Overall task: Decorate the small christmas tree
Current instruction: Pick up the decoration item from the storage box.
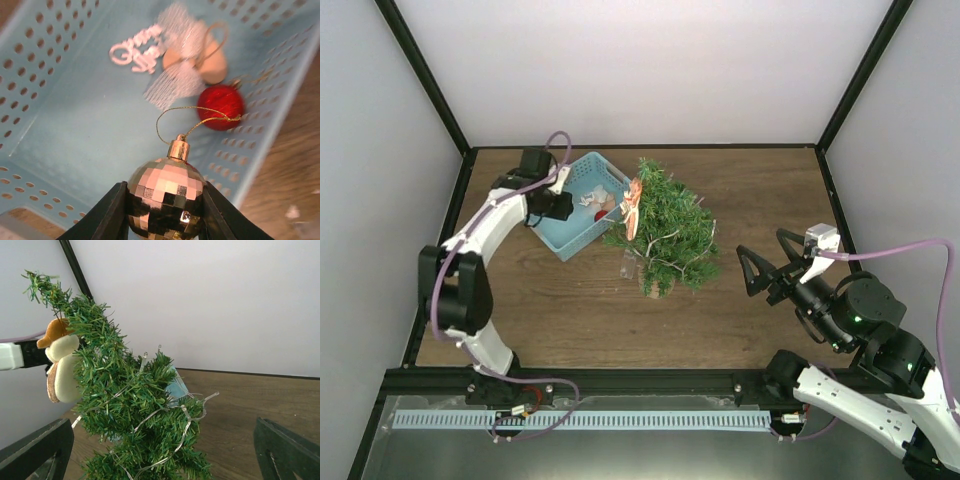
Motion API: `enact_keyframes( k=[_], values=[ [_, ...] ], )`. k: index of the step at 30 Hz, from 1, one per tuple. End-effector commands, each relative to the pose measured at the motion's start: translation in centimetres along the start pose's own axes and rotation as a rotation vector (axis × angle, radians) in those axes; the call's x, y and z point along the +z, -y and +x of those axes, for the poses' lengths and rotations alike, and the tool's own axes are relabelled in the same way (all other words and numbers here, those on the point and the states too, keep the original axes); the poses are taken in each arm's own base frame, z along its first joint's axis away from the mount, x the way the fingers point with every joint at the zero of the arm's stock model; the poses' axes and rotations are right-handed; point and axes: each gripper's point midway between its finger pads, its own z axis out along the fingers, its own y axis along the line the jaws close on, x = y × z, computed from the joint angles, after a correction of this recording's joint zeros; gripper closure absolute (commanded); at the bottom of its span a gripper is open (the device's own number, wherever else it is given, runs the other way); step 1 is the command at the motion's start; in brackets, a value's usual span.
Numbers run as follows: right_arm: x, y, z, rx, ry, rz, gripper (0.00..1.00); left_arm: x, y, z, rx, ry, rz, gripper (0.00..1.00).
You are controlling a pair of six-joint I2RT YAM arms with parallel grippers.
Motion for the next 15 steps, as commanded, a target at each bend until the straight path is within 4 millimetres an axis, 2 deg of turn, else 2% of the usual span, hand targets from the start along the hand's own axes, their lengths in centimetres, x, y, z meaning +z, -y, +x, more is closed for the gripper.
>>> enact_keyframes(
  k=[1, 4, 8, 9, 13, 15],
  values=[
    [-0.7, -0.5, -1.5, 0.028, 0.063, -0.036, 0.00, -5.7, 2.5, -2.9, -0.040, 0.206, 0.102, 0.71],
    [-1.2, -0.9, -2.4, 0.062, 0.107, -0.070, 0.00, -9.3, 3.8, -3.4, -0.053, 0.319, 0.165, 0.71],
    [-1.4, -2.5, -3.3, 0.076, 0.129, -0.156, 0.00, -14.0, 6.5, -2.9, -0.037, 0.455, 0.306, 0.71],
    [-1.4, -3.3, -3.4, 0.070, 0.125, -0.200, 0.00, -16.0, 7.4, -2.7, -0.021, 0.512, 0.351, 0.71],
    [-1.5, -7.3, -4.0, 0.030, 0.136, -0.413, 0.00, -20.8, 10.3, -0.7, 0.014, 0.639, 0.524, 0.71],
    [-0.7, -8.5, -3.7, 0.016, 0.123, -0.462, 0.04, -23.0, 11.3, 0.0, 0.016, 0.692, 0.584, 0.72]
  ],
)
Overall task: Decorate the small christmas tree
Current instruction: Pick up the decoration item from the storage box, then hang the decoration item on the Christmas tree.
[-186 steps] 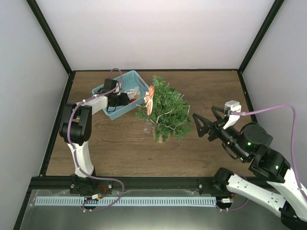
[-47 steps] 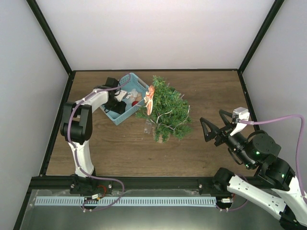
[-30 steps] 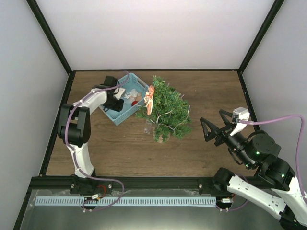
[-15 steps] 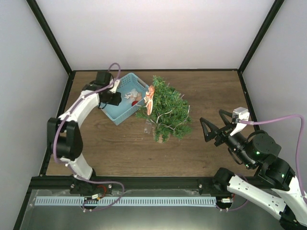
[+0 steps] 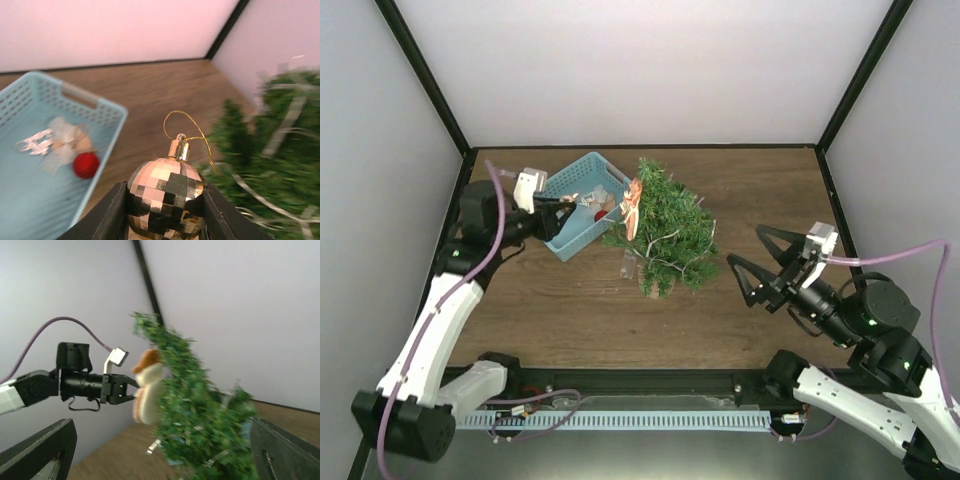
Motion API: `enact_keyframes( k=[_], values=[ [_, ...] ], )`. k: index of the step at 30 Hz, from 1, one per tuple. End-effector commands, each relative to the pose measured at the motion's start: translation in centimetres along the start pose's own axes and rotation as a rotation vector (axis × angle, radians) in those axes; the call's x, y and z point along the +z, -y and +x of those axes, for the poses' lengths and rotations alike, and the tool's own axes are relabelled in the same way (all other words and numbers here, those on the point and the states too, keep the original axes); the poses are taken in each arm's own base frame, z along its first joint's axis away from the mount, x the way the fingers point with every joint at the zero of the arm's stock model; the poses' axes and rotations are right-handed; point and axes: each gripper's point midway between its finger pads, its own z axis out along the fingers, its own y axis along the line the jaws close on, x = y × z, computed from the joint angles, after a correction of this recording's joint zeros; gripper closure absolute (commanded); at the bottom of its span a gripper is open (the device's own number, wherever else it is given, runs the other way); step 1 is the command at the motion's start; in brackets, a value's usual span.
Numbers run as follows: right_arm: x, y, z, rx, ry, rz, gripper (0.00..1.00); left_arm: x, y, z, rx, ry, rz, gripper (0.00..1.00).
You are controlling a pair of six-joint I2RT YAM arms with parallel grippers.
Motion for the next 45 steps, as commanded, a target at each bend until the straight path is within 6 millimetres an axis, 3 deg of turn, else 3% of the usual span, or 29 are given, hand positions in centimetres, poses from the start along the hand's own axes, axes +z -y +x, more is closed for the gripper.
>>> enact_keyframes(
  k=[1, 5, 10, 19, 21, 23, 26, 28, 32, 37, 45],
  values=[
    [2.0, -4.0, -0.4, -0.032, -0.001, -0.208, 0.07, -3.6, 5.4, -2.0, -0.004, 0.151, 0.227, 0.72],
    [4.7, -5.2, 1.0, -0.081, -0.071, -0.266, 0.15, -6.4, 8.3, -1.4, 0.042, 0.199, 0.344, 0.72],
    [6.9, -6.6, 1.4, -0.122, -0.138, -0.323, 0.17, -9.6, 11.4, -0.2, 0.093, 0.257, 0.498, 0.72],
    [7.1, -5.8, 0.0, -0.103, -0.091, -0.261, 0.19, -13.4, 14.2, 1.5, 0.143, 0.352, 0.628, 0.72],
    [7.1, -6.1, -0.2, -0.067, -0.078, -0.280, 0.26, -13.7, 14.5, 1.7, 0.145, 0.359, 0.640, 0.71],
    [7.0, -7.3, -0.2, -0.028, -0.074, -0.353, 0.42, -14.2, 14.8, 1.7, 0.154, 0.366, 0.656, 0.71],
    [7.2, -9.2, 0.3, -0.027, -0.075, -0.471, 0.57, -15.1, 15.6, 1.6, 0.158, 0.376, 0.693, 0.71],
    [7.9, -10.1, 0.7, -0.103, -0.076, -0.524, 0.62, -15.5, 16.0, 1.5, 0.144, 0.373, 0.724, 0.71],
    [8.4, -12.1, 1.4, -0.464, 0.014, -0.660, 0.68, -15.9, 16.5, 1.5, 0.112, 0.350, 0.762, 0.71],
    [7.9, -15.0, 3.5, -0.887, 0.163, -0.823, 0.65, -16.2, 16.7, 1.6, 0.083, 0.333, 0.771, 0.71],
    [10.9, -17.4, 4.6, -1.172, 0.270, -0.801, 0.75, -15.9, 16.6, 2.9, 0.074, 0.272, 0.772, 0.71]
  ],
)
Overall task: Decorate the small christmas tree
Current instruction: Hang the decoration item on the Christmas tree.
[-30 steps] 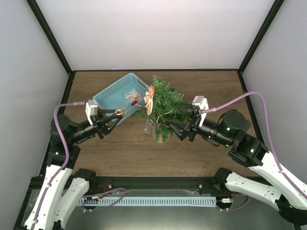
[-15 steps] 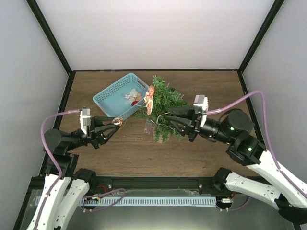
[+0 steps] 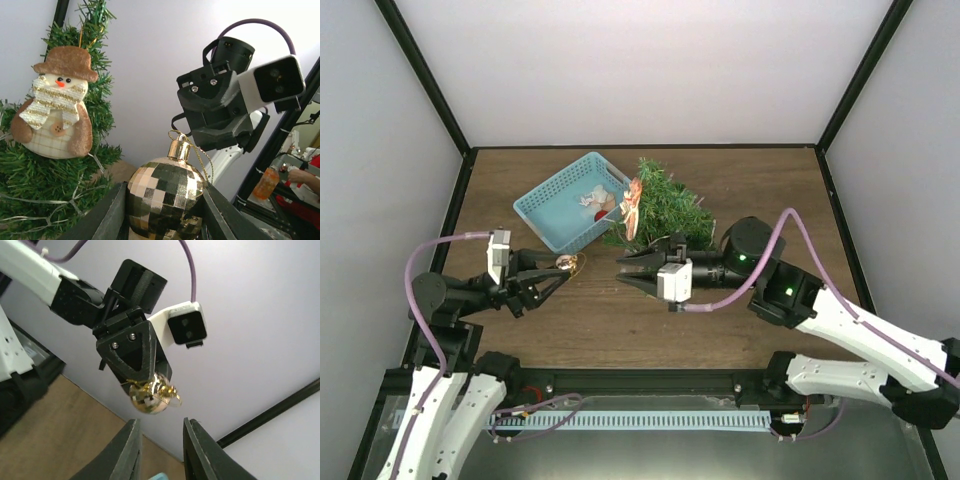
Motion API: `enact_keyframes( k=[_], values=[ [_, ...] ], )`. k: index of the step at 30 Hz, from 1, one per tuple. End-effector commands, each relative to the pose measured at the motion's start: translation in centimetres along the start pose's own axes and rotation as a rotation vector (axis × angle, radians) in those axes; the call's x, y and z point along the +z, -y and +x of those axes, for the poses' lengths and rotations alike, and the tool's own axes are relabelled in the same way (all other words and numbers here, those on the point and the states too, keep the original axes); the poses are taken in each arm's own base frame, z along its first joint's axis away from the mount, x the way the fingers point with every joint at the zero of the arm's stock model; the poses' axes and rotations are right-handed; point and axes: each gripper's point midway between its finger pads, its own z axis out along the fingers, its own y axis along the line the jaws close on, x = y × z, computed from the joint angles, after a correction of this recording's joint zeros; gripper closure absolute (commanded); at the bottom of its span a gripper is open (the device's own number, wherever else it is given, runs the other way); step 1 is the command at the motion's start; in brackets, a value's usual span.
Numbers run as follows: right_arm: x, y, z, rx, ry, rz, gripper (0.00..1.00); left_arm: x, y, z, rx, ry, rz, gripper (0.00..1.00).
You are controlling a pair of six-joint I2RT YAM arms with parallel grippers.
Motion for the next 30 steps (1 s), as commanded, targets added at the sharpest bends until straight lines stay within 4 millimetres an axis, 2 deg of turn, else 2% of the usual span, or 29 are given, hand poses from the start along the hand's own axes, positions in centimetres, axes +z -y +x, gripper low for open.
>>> enact_keyframes(
  k=[1, 7, 12, 30],
  values=[
    [1.5, 1.3, -1.9, -0.318, 0.028, 0.054, 0.75, -0.1, 0.5, 0.7, -0.012, -0.032, 0.016, 0.71],
    [4.0, 0.6, -0.6, -0.410, -0.035, 0.019, 0.75, -0.1, 0.3, 1.4, -0.019, -0.057, 0.018, 0.71],
    [5.1, 0.0, 0.0, -0.449, -0.068, 0.014, 0.75, -0.1, 0.4, 1.8, -0.019, -0.070, 0.022, 0.71],
    [5.7, -0.6, 1.9, -0.507, -0.169, 0.023, 0.75, -0.1, 0.3, 2.6, -0.037, -0.100, 0.024, 0.72]
  ],
)
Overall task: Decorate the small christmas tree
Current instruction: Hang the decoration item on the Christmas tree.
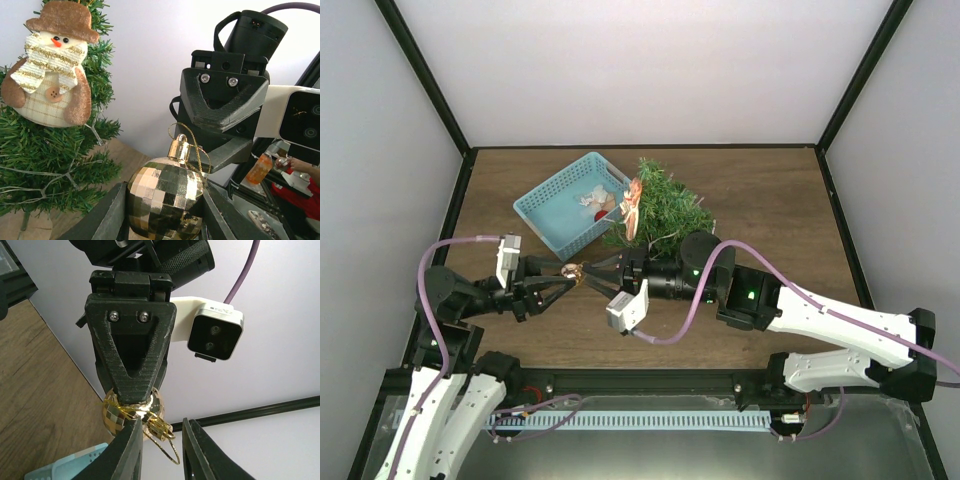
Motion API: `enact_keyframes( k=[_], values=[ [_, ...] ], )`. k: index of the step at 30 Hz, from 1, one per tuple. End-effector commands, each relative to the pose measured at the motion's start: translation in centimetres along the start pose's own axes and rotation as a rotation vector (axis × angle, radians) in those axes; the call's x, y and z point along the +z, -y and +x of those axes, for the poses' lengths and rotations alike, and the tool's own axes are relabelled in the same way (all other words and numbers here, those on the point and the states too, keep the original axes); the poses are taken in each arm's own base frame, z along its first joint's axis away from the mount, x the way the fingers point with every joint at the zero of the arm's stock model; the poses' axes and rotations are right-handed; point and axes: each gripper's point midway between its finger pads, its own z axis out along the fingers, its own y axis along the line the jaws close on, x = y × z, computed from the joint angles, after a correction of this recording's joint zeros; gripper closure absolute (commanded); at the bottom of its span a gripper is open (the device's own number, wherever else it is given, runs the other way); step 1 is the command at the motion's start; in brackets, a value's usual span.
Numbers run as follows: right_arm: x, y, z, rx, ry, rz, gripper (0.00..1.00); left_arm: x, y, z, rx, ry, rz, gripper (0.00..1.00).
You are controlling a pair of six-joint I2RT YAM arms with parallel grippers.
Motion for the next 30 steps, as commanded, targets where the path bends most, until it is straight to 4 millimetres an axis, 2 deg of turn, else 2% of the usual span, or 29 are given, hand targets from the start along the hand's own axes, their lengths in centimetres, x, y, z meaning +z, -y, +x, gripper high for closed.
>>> enact_keyframes(
  k=[1, 15, 26, 30],
  values=[
    [-0.2, 1.1, -0.1, -0.026, -0.024, 0.029, 0.75, -0.1, 0.7, 0.1, 0.019, -0.013, 0.023, 0.72],
    [-0.2, -0.2, 0.7, -0.060, -0.061, -0.014, 0.71, 0.0, 0.7, 0.1, 0.011, -0.020, 0.025, 0.72],
    [-0.6, -0.7, 1.0, -0.109, -0.088, -0.016, 0.73, 0.1, 0.6, 0.2, 0.002, -0.025, 0.025, 0.72],
    [-1.0, -1.0, 1.4, -0.134, -0.111, -0.011, 0.70, 0.0, 0.6, 0.2, 0.003, -0.027, 0.023, 0.72]
  ],
)
